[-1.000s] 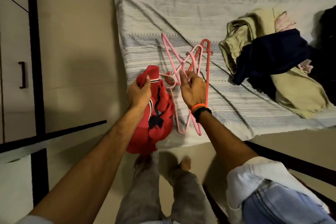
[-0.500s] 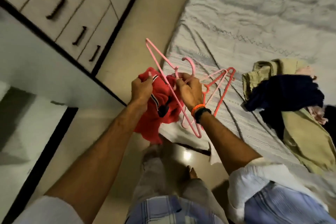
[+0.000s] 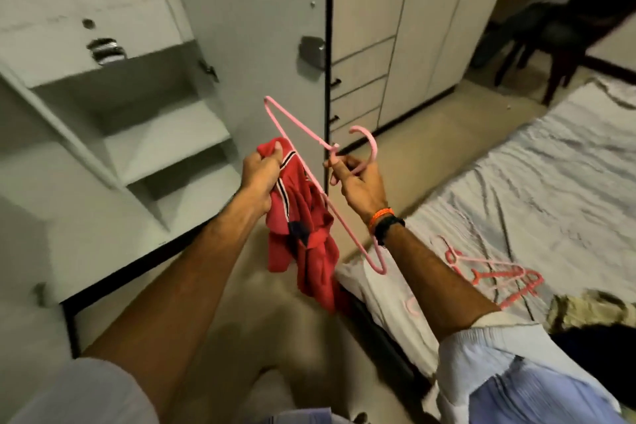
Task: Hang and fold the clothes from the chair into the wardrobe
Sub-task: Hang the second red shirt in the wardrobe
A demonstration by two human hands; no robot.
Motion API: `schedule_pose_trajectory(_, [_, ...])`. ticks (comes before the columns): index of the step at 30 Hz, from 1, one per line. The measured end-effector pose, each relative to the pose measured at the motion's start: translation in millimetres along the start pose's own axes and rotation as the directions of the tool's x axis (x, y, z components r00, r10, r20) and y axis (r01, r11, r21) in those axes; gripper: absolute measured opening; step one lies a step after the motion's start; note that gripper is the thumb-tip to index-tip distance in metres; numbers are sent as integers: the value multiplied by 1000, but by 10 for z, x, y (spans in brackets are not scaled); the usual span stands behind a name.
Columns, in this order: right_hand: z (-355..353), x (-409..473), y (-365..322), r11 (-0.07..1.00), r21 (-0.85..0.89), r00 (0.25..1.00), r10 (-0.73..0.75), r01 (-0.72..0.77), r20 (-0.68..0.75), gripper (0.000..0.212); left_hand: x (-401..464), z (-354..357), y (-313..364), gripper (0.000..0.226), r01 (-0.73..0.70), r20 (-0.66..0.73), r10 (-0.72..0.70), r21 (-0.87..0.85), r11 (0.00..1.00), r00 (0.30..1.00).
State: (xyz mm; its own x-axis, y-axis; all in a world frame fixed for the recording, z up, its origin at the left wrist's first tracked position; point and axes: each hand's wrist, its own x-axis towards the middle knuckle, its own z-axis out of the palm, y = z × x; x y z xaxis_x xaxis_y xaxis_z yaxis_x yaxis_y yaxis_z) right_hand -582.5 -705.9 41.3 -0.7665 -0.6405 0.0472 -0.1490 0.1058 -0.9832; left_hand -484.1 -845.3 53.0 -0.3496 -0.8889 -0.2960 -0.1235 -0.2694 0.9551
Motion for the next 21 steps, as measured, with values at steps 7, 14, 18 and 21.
schedule_pose_trajectory(7, [1100, 271, -670, 994, -12, 971, -100, 105, 216, 26, 263, -1109, 735, 12, -92, -170, 66, -155, 984, 983])
schedule_pose_trajectory(14, [2187, 488, -1266, 981, 79, 943, -193, 178, 270, 16, 646, -2167, 1291, 9, -162, -249, 107, -212, 964, 962])
schedule_pose_trajectory(18, [2721, 572, -1447, 977, 118, 932, -204, 176, 301, 17, 817, -2665, 1462, 13, -169, -305, 99, -213, 962, 947])
schedule_pose_trajectory(21, [3022, 626, -1526, 974, 135, 921, -218, 183, 322, 17, 940, -2967, 1533, 13, -192, -366, 94, -244, 951, 926])
